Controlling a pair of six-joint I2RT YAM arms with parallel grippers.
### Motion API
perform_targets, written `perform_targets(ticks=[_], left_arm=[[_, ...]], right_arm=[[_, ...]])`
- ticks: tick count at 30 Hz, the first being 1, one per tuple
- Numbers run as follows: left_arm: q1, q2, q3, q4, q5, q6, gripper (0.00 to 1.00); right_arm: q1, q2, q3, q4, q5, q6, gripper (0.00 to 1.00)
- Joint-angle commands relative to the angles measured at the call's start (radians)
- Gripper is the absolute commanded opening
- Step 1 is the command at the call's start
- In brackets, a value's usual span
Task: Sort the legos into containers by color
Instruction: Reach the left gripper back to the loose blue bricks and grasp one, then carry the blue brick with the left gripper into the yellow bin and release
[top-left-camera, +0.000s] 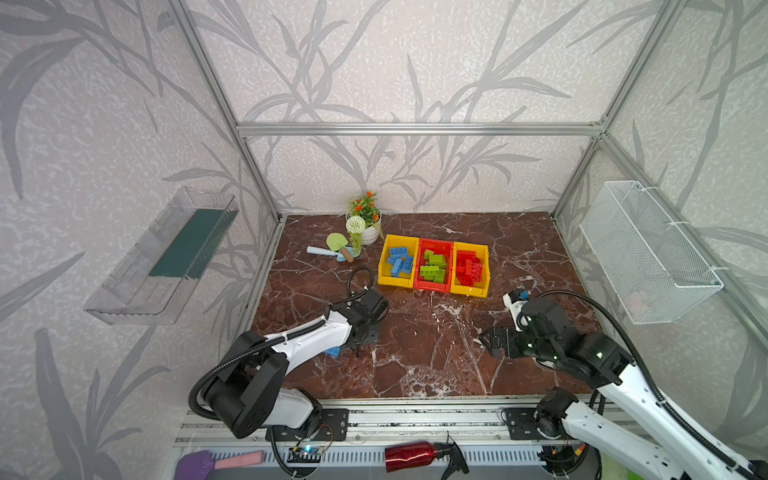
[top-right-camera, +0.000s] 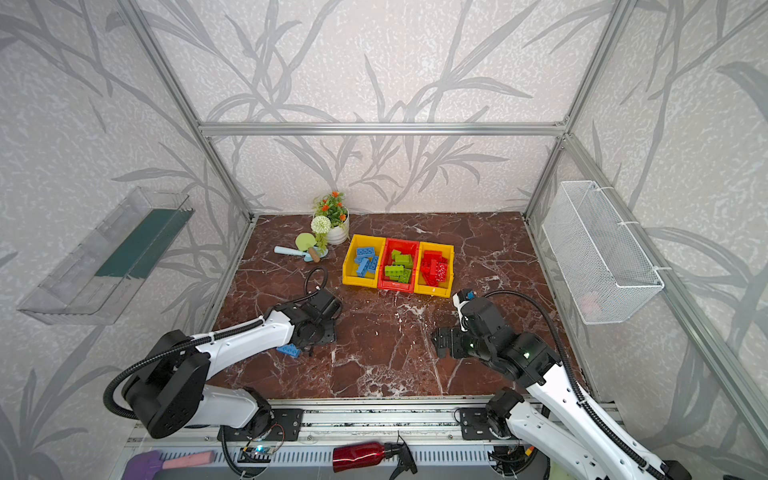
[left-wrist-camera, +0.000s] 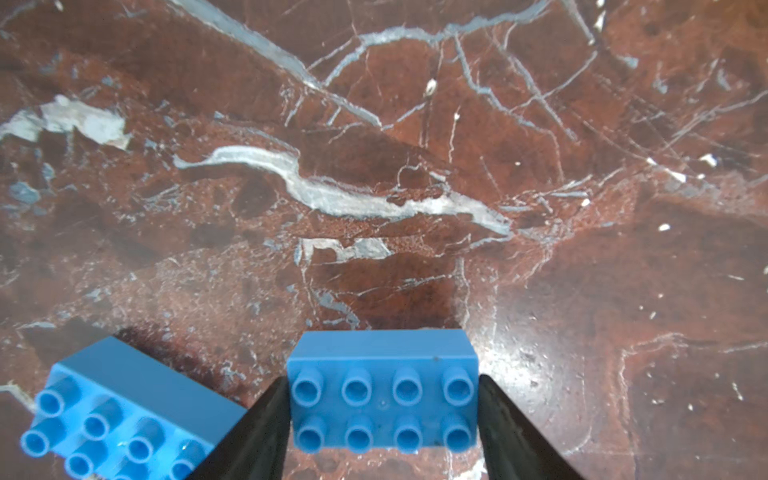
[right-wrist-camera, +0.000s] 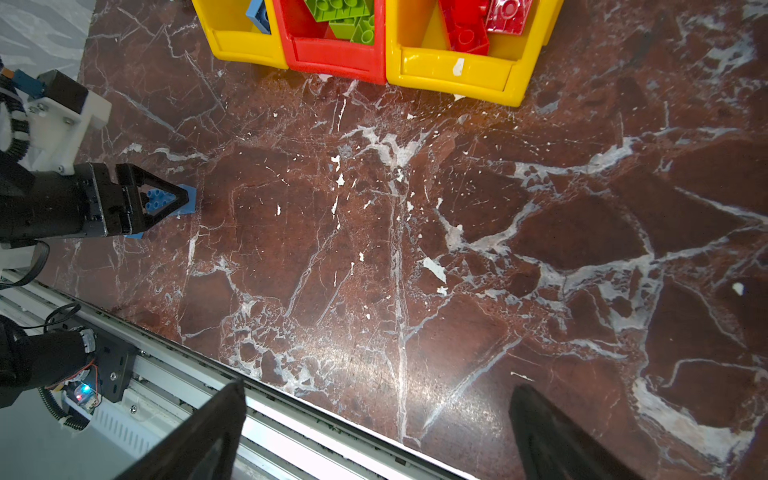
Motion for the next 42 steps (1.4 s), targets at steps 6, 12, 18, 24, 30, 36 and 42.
perform_targets(ticks=[6, 12, 18, 24, 30, 36, 42], left_arm=[[-0.005, 0.061, 0.008, 0.029, -0.023, -0.023, 0.65], [-0.004, 0.107, 0.112, -0.008, -0.020, 0.009, 0.54], [-0.004, 0.171, 0.357, -0.105, -0.057, 0.095, 0.54], [0.017, 0.357, 0.691, -0.181, -0.073, 0.201, 0.54], [0.073, 0.590, 1.007, -0.228, -0.018, 0.258, 0.54], [0.110, 0.791, 1.297, -0.308, 0.013, 0.294, 0.59], [0.115, 0.869, 1.448, -0.365, 0.056, 0.303, 0.89]], right_arm=[[0.005, 0.011, -0.011, 0.003, 0.022, 0.000, 0.99], [0.005, 0.021, 0.010, 0.008, 0.028, -0.004, 0.99], [0.004, 0.026, 0.033, 0.013, 0.045, -0.004, 0.99], [0.002, 0.054, 0.063, 0.009, 0.069, -0.011, 0.99], [-0.004, 0.066, 0.094, -0.012, 0.110, -0.019, 0.99], [-0.015, 0.075, 0.127, -0.047, 0.163, -0.031, 0.99], [-0.028, 0.091, 0.142, -0.053, 0.173, -0.049, 0.99]])
